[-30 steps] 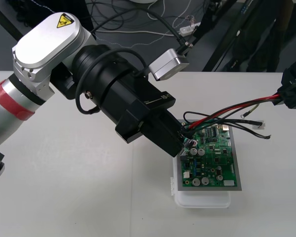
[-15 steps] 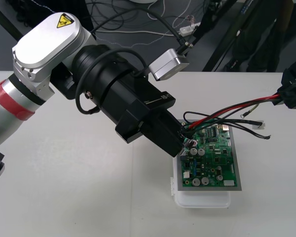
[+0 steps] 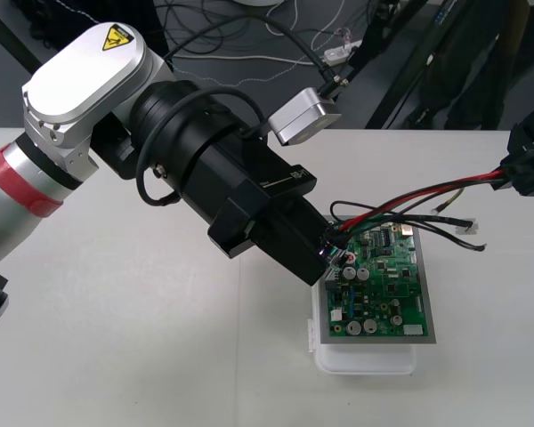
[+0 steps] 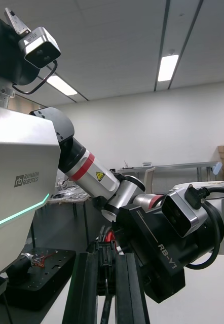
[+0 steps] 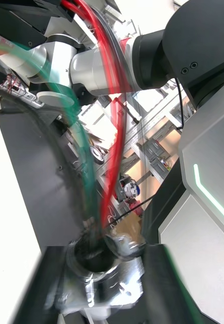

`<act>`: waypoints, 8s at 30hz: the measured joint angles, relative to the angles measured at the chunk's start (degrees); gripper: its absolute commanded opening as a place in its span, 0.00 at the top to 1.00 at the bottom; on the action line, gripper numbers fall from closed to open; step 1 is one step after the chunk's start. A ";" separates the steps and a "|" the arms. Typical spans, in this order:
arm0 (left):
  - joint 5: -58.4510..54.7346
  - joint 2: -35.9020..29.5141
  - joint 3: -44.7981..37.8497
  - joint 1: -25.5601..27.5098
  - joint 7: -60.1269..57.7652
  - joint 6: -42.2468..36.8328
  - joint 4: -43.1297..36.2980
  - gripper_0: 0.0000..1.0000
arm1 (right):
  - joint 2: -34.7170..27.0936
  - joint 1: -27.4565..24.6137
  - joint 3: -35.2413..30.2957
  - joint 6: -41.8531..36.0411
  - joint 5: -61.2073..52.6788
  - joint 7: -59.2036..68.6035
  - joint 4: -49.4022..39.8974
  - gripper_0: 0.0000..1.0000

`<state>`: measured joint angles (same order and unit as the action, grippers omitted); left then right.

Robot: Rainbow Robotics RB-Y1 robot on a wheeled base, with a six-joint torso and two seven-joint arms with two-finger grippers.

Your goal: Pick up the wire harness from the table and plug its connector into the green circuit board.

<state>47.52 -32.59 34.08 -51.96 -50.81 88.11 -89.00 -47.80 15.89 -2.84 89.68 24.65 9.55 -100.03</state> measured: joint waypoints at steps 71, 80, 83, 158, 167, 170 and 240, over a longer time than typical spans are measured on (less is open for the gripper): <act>-5.55 -29.15 -28.86 27.84 19.16 -19.53 -23.11 0.00 | -0.18 -0.95 -2.69 0.00 4.43 0.04 1.10 1.00; -3.69 -30.18 -30.27 30.38 19.17 -28.37 -31.06 0.00 | -0.96 -1.95 -2.69 -0.25 6.25 0.16 -6.23 1.00; -2.12 -30.44 -30.36 30.38 19.16 -30.47 -33.28 0.00 | -1.14 -2.02 -2.69 -2.91 7.73 0.57 -9.35 1.00; -1.00 -21.67 -27.47 30.73 22.95 -34.26 -36.18 0.00 | 3.83 -2.03 5.07 -32.12 26.42 12.16 -27.86 1.00; -1.05 -21.67 -27.47 30.73 22.95 -34.26 -36.18 0.00 | 3.86 -2.03 5.07 -33.36 26.42 12.76 -27.86 1.00; -1.19 -21.67 -27.47 30.73 22.95 -34.27 -36.18 0.00 | 3.87 -2.03 5.08 -33.64 26.42 14.32 -27.86 1.00; 2.61 -15.16 -26.00 30.73 22.96 -34.57 -36.17 0.00 | 7.17 -0.41 6.10 -34.50 29.18 16.10 -28.16 1.00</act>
<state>50.13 -47.75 8.08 -21.23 -27.85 53.54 -125.17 -40.63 15.48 3.26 55.18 53.83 25.64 -128.19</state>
